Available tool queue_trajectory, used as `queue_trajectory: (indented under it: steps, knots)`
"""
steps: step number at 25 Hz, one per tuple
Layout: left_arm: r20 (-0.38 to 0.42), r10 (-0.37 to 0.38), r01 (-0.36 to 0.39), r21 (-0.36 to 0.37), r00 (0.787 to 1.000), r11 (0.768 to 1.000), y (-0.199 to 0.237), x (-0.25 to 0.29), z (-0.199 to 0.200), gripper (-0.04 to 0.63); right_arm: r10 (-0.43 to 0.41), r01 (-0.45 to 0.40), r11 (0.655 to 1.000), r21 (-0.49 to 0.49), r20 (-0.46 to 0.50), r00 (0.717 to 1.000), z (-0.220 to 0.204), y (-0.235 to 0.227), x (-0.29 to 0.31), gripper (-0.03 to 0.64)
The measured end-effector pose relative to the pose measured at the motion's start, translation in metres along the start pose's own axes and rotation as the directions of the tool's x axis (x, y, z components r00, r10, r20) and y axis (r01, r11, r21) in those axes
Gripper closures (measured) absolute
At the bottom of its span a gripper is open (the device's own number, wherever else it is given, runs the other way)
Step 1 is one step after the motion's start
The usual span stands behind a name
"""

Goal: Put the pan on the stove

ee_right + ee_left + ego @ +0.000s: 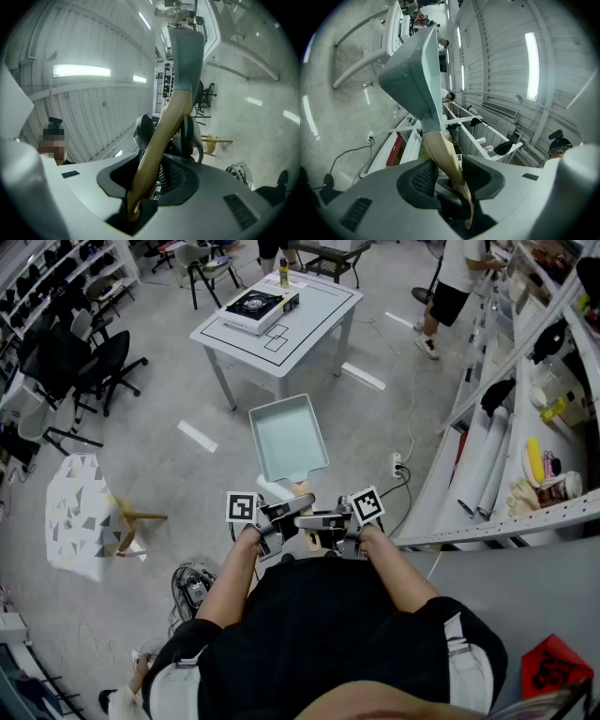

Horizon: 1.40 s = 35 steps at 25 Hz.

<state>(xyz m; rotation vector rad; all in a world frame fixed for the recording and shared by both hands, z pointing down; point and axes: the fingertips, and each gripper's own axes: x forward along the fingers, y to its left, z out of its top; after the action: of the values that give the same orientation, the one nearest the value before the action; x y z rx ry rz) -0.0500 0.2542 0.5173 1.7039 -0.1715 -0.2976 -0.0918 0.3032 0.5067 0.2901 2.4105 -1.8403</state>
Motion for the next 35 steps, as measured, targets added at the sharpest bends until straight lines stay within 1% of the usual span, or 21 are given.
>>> queue_trajectory:
  steps: [3,6,8,11,15,23,30,35]
  knots:
    - [0.003,0.02,-0.02,-0.026,1.0,0.999,0.0,-0.01,-0.013,0.434,0.013,-0.013,1.0,0.015,-0.001,1.0,-0.014,-0.003,0.005,0.486]
    - [0.001,0.058,-0.058,0.002,0.998,0.998,0.002,-0.015,-0.016,0.434,0.022,-0.022,0.999,0.027,-0.009,1.0,-0.019,0.001,0.006,0.488]
    - [-0.004,0.057,-0.057,0.011,0.998,0.998,0.001,-0.011,-0.018,0.434,0.022,-0.021,0.999,0.028,-0.012,1.0,-0.021,0.004,0.003,0.488]
    - [-0.002,0.045,-0.045,0.003,0.999,0.999,-0.001,-0.004,-0.023,0.434,0.027,-0.027,0.999,0.019,-0.018,0.999,-0.024,0.007,-0.003,0.486]
    - [0.007,0.027,-0.027,-0.002,1.0,1.0,-0.004,0.006,-0.024,0.43,0.041,-0.041,0.999,0.03,0.016,0.999,-0.02,0.013,-0.012,0.476]
    - [-0.003,0.06,-0.06,0.005,0.998,0.998,0.001,0.031,-0.033,0.431,0.032,-0.032,0.999,0.017,0.001,0.999,-0.022,0.016,-0.038,0.48]
    - [0.001,0.064,-0.064,0.003,0.998,0.998,0.003,0.05,-0.044,0.431,0.038,-0.038,0.999,-0.008,-0.017,0.999,-0.029,0.018,-0.06,0.479]
    - [0.005,0.079,-0.079,0.001,0.997,0.997,0.007,0.061,-0.047,0.431,0.054,-0.054,0.998,-0.012,-0.004,0.999,-0.029,0.02,-0.072,0.479]
